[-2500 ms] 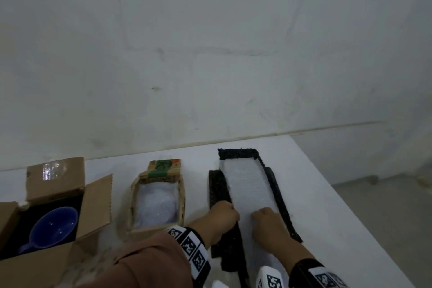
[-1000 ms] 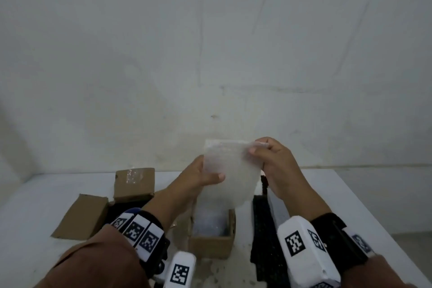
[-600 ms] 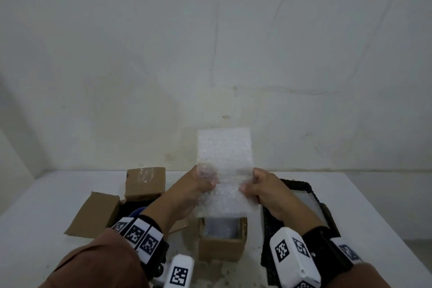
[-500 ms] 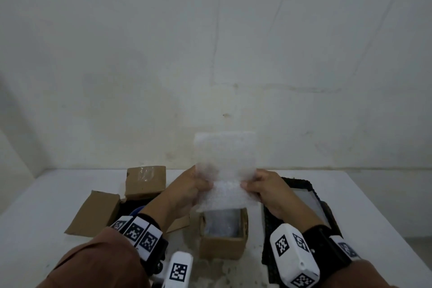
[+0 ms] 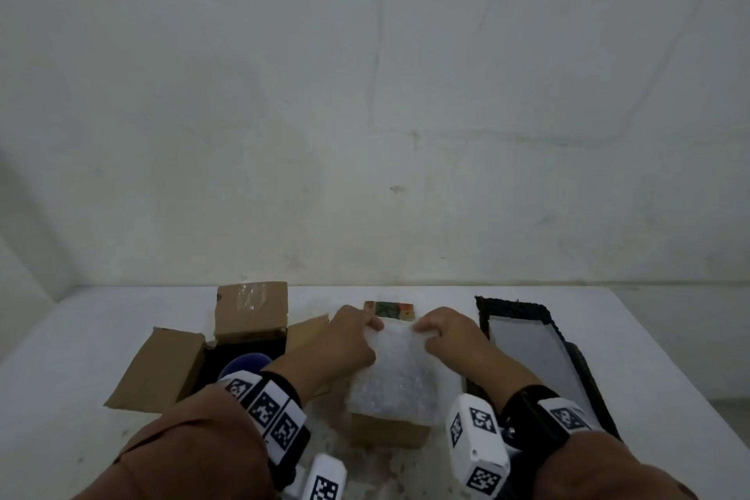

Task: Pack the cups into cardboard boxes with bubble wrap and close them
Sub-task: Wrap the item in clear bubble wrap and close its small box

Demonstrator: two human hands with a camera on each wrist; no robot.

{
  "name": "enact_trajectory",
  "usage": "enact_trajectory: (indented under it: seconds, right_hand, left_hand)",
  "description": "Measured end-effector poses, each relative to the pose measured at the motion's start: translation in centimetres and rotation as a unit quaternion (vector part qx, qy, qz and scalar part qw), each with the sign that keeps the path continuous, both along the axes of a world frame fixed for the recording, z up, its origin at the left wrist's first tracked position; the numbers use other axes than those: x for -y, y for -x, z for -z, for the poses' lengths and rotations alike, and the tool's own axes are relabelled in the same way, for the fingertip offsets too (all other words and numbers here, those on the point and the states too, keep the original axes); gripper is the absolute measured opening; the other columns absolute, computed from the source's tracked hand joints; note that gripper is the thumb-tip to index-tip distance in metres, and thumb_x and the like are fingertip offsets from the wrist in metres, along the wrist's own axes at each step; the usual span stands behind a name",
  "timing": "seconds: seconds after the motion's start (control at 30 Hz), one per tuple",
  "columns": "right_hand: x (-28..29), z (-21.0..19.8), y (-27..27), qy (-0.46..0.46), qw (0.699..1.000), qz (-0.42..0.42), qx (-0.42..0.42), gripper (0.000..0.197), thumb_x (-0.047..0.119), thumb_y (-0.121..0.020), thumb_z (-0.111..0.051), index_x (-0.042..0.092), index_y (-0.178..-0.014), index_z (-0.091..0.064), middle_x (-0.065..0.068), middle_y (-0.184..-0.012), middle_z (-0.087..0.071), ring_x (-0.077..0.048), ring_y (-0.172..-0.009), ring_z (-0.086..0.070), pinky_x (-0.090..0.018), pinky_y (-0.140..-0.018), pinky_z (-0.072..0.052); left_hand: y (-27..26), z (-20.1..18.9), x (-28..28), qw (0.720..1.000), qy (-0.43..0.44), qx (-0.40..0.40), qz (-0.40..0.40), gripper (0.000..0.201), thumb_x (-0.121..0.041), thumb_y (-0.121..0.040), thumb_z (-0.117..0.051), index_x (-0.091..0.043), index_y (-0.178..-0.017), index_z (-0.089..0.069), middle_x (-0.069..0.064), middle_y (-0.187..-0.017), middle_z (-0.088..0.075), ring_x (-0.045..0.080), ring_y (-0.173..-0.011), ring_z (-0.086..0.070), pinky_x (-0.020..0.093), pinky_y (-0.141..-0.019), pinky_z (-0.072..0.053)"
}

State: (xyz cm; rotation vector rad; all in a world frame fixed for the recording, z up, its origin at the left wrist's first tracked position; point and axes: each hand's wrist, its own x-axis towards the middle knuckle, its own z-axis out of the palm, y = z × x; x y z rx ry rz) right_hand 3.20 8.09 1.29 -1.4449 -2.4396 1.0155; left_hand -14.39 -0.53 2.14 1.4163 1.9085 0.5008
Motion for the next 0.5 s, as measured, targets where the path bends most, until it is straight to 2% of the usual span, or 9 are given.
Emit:
enact_trajectory:
  seconds: [0.07,0.13,0.23,0.3,0.4,0.43,0.5]
  right_hand:
    - [0.0,1.0,0.4,-0.036,0.998,-0.036,0.031,0.042,0.003,-0.084,-0.052,0.013,-0.124,-0.056,-0.008,-0.134,-0.046,-0.024,-0.124,-0.045,-0.026,-0.102,-0.036]
    - [0.1,1.8,0.6,-0.064,0.993,-0.061,0.072,0.047,0.008,-0.084,-0.052,0.019,-0.129,-0.05,-0.004,-0.141,-0.04,-0.024,-0.129,-0.039,-0.034,-0.107,-0.033]
    - [0.7,2.2,1.0,-0.148,0.971,-0.091,0.167,0.049,0.018,-0.087,-0.048,0.029,-0.134,-0.043,0.004,-0.148,-0.031,-0.025,-0.13,-0.031,-0.042,-0.105,-0.025]
    - [1.3,2.1,1.0,-0.225,0.95,-0.105,0.191,0.045,0.02,-0.088,-0.046,0.026,-0.133,-0.044,-0.001,-0.146,-0.033,-0.028,-0.127,-0.033,-0.043,-0.101,-0.027]
    - [1.7,1.7,1.1,-0.269,0.924,-0.132,0.237,0.04,0.024,-0.088,-0.047,0.016,-0.128,-0.048,-0.008,-0.136,-0.04,-0.029,-0.12,-0.037,-0.042,-0.098,-0.029]
    - [1.7,1.5,1.0,-0.259,0.923,-0.141,0.248,0.043,0.032,-0.088,-0.049,0.015,-0.127,-0.048,-0.007,-0.134,-0.041,-0.029,-0.12,-0.037,-0.042,-0.099,-0.028]
    - [1.5,1.0,0.8,-0.222,0.917,-0.17,0.286,0.063,0.053,-0.082,-0.053,0.013,-0.13,-0.045,-0.007,-0.134,-0.04,-0.029,-0.122,-0.036,-0.044,-0.103,-0.024]
  left_hand:
    - [-0.8,0.9,-0.3,0.996,-0.018,-0.078,0.033,0.054,0.0,-0.084,-0.058,-0.016,-0.134,-0.046,0.006,-0.137,-0.031,0.024,-0.12,-0.046,0.024,-0.093,-0.045]
    - [-1.1,1.9,-0.2,0.987,-0.038,-0.148,0.051,0.054,0.001,-0.086,-0.055,-0.013,-0.137,-0.043,0.009,-0.14,-0.03,0.027,-0.121,-0.044,0.03,-0.1,-0.044]
    - [-1.0,2.7,0.0,0.96,-0.062,-0.261,0.077,0.049,-0.008,-0.085,-0.056,-0.015,-0.133,-0.048,0.009,-0.146,-0.028,0.029,-0.127,-0.035,0.036,-0.104,-0.04]
    - [-1.2,3.0,0.2,0.937,-0.067,-0.327,0.103,0.049,-0.015,-0.086,-0.055,-0.016,-0.135,-0.047,0.009,-0.15,-0.027,0.031,-0.129,-0.033,0.04,-0.106,-0.037]
    - [-0.9,3.0,0.4,0.917,-0.036,-0.369,0.148,0.054,-0.023,-0.085,-0.052,-0.015,-0.137,-0.042,0.01,-0.148,-0.031,0.032,-0.127,-0.033,0.042,-0.104,-0.034]
    - [-0.7,2.9,0.5,0.914,-0.022,-0.371,0.163,0.058,-0.026,-0.084,-0.054,-0.015,-0.139,-0.04,0.01,-0.148,-0.03,0.032,-0.128,-0.032,0.043,-0.105,-0.032]
    - [-0.3,2.5,0.5,0.904,0.014,-0.376,0.203,0.071,-0.036,-0.08,-0.058,-0.016,-0.143,-0.032,0.011,-0.151,-0.026,0.033,-0.131,-0.028,0.044,-0.108,-0.028]
